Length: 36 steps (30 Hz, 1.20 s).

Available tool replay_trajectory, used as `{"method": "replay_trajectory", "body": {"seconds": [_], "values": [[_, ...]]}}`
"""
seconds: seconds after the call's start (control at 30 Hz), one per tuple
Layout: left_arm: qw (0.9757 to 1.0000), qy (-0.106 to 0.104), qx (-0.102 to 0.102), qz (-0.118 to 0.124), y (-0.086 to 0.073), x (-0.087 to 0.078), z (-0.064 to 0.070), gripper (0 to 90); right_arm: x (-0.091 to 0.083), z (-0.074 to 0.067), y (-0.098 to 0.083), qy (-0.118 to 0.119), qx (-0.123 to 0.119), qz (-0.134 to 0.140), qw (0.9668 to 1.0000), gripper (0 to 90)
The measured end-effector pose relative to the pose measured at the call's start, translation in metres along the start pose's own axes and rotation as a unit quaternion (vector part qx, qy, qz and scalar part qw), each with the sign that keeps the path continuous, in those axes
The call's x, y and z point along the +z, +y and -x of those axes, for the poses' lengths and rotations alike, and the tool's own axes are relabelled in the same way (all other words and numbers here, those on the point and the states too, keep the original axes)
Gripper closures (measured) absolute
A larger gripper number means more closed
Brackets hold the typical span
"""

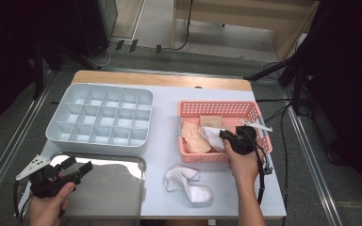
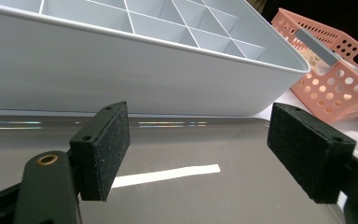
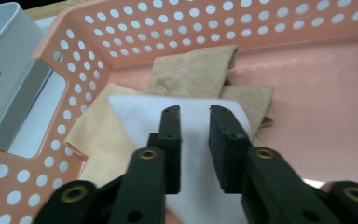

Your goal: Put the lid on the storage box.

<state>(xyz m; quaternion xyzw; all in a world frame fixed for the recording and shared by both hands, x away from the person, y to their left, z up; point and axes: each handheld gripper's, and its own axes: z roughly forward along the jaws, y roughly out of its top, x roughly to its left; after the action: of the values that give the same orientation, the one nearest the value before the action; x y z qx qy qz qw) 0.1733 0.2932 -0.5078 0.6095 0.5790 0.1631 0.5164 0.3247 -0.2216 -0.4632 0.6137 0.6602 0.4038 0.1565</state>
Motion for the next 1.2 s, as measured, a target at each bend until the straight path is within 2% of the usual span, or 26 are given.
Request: {"method": "replay_trajectory", "body": {"seconds": [0.07, 0.13, 0.2, 0.37, 0.43, 0.47, 0.5, 0.57, 0.6, 0.63, 0.73, 0.8, 0.83, 1.03, 1.13, 1.2], "values": [[1.0, 0.0, 0.0, -0.001, 0.0, 0.0, 0.001, 21.9, 0.001, -0.002, 0.001, -0.003, 0.007, 0.002, 1.0, 64.3], [1.0, 0.0, 0.002, -0.001, 0.0, 0.0, 0.002, 21.9, 0.004, -0.005, 0.002, -0.008, 0.011, -0.007, 0.9999, 53.7], [1.0, 0.0, 0.003, -0.001, 0.0, 0.001, 0.002, 21.9, 0.008, -0.007, 0.002, -0.013, 0.012, -0.017, 0.9997, 48.6], [1.0, 0.0, 0.002, -0.001, -0.001, 0.001, 0.002, 21.9, 0.022, -0.013, 0.004, -0.026, 0.009, -0.056, 0.998, 39.9], [1.0, -0.001, 0.001, -0.002, -0.001, 0.0, 0.001, 21.9, 0.031, -0.014, 0.002, -0.027, 0.009, -0.087, 0.9958, 34.3], [1.0, 0.0, 0.001, -0.002, 0.0, 0.0, 0.001, 21.9, 0.036, -0.013, 0.001, -0.019, 0.033, -0.108, 0.9934, 31.5], [1.0, -0.001, 0.0, -0.002, 0.0, 0.0, 0.0, 21.9, 0.04, -0.011, 0.0, -0.013, 0.042, -0.116, 0.9923, 31.3], [1.0, 0.0, -0.001, -0.001, 0.0, 0.0, -0.001, 21.9, 0.044, -0.013, -0.001, -0.031, 0.021, -0.122, 0.9918, 33.4], [1.0, 0.0, -0.001, -0.001, 0.0, 0.0, -0.001, 21.9, 0.045, -0.014, -0.001, -0.039, 0.019, -0.128, 0.9908, 36.6], [1.0, 0.0, -0.001, -0.001, 0.0, -0.001, -0.001, 21.9, 0.045, -0.014, -0.001, -0.045, 0.017, -0.126, 0.9909, 41.6], [1.0, 0.0, -0.001, 0.0, 0.0, 0.0, -0.001, 21.9, 0.043, -0.013, -0.002, -0.066, -0.008, -0.121, 0.9904, 62.3], [1.0, 0.0, -0.002, -0.001, 0.0, 0.0, -0.001, 21.9, 0.041, -0.011, -0.002, -0.06, -0.018, -0.113, 0.9916, 75.8], [1.0, 0.0, -0.002, -0.001, 0.0, 0.0, -0.001, 21.9, 0.039, -0.01, -0.002, -0.058, -0.018, -0.106, 0.9924, 78.7], [1.0, 0.001, -0.002, 0.0, 0.0, 0.0, -0.001, 21.9, 0.025, -0.01, 0.002, -0.053, -0.009, -0.056, 0.997, 81.7], [1.0, 0.0, 0.0, 0.001, 0.0, 0.0, 0.0, 21.9, 0.017, -0.009, 0.005, -0.046, 0.007, -0.033, 0.9984, 81.8], [1.0, 0.0, -0.001, -0.001, 0.0, 0.0, 0.0, 21.9, 0.011, -0.009, 0.006, -0.044, 0.004, -0.016, 0.9989, 81.8]]}}
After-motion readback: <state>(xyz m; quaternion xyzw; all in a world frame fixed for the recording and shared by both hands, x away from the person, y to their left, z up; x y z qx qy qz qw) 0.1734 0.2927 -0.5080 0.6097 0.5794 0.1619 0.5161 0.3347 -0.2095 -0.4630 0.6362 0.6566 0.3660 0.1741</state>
